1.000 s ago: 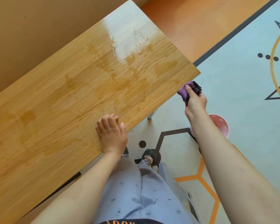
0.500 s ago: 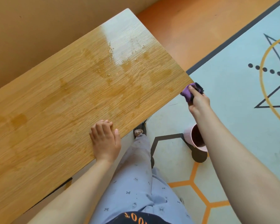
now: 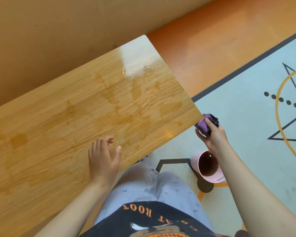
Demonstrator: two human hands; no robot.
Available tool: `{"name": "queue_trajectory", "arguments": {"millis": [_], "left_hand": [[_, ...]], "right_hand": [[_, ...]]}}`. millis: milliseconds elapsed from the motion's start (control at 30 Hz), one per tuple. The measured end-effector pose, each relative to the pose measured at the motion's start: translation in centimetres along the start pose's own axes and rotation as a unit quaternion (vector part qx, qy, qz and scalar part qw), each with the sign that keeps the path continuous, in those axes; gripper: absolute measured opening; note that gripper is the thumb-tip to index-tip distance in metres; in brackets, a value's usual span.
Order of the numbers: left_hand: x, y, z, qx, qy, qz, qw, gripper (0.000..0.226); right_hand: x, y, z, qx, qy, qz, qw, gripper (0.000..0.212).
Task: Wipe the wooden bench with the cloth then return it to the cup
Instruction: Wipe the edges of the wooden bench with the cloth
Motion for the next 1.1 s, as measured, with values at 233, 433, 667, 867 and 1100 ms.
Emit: {"name": "queue_trajectory", "arguments": {"millis": [233, 433, 667, 867, 1100], "left_hand": [[-10.5, -2.4, -6.9, 0.044, -0.122, -0.003, 0.992, 0.031], [-18.8, -4.5, -10.1, -0.002, -0.101, -0.027, 0.995, 0.034], [-29.2, -5.9, -8.6, -0.105, -0.028, -0.003, 0.994, 0.055], [-32.9, -6.5, -6.9, -0.146, -0.022, 0.034, 0.988, 0.051], [-32.5, -7.0, -6.5, -0.172, -0.033, 0.034, 0.984, 0.048]], "right_hand": [[-1.1, -0.5, 5.7, 0.307, 0.008, -0.019, 0.951, 0.022], [-2.2, -3.4, 8.8, 0.490, 0.011, 0.040, 0.871, 0.014], [-2.9, -4.6, 9.4, 0.550, -0.018, 0.163, 0.819, 0.007], [-3.9, -7.0, 10.0, 0.547, 0.037, 0.200, 0.812, 0.006], [-6.7, -14.0, 10.7, 0.472, 0.082, 0.206, 0.853, 0.010]]}}
Point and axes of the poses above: each hand's wrist, its own x-axis away from the middle knuckle, its own y-axis out of the back of the hand, z = x × y, the point moved 6 cm from there along -x, towards the middle knuckle, and after that the axes turned 8 degrees about -y, right-handed, at the moved point
